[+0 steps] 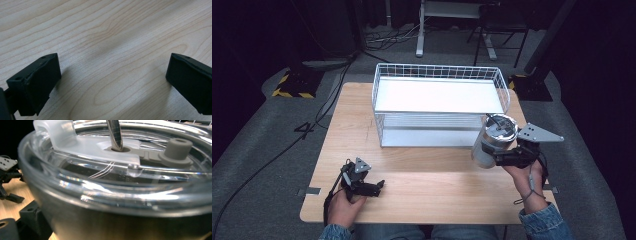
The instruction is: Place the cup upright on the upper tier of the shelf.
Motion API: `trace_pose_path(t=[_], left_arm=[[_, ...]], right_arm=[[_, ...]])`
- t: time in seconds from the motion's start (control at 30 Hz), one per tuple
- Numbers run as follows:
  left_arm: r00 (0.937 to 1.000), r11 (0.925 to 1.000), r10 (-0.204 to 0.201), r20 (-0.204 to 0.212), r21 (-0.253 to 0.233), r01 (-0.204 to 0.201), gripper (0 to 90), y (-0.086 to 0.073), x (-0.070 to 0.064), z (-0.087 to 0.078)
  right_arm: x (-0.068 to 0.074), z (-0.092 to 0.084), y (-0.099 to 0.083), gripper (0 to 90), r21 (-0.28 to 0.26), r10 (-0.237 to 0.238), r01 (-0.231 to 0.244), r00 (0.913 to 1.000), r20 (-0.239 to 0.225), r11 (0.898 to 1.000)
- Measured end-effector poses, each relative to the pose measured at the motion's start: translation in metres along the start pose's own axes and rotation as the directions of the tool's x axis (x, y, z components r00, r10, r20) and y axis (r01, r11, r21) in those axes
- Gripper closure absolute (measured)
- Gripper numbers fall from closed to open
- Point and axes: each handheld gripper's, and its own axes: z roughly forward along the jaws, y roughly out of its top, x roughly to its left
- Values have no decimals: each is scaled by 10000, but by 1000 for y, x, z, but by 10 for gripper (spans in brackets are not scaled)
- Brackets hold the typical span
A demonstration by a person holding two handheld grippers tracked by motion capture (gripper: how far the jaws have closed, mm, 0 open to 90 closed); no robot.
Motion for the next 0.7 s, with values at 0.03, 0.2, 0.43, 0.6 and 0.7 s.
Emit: trace_pose_path(t=[0.03,0.2,0.43,0.6,0.7], left_arm=[[10000,10000,0,-2,-1,0,2,0,0,0],[10000,10000,2,-1,3,-2,2,0,0,0],[10000,10000,1,-2,1,-1,2,0,0,0],[10000,10000,1,-1,0,-1,2,0,0,0],[10000,10000,-1,0,-1,1,2,0,0,0]], right_arm=[[0,-1,3,36,-20,0,0,10000,9,10000],[-3,-5,18,36,-51,35,-35,10000,-37,10000],[-4,-8,36,36,-117,-107,107,9999,-35,9999],[-6,-9,47,36,-120,-183,182,9998,-86,9998],[-7,-8,53,36,-101,-213,212,9997,-92,9997]])
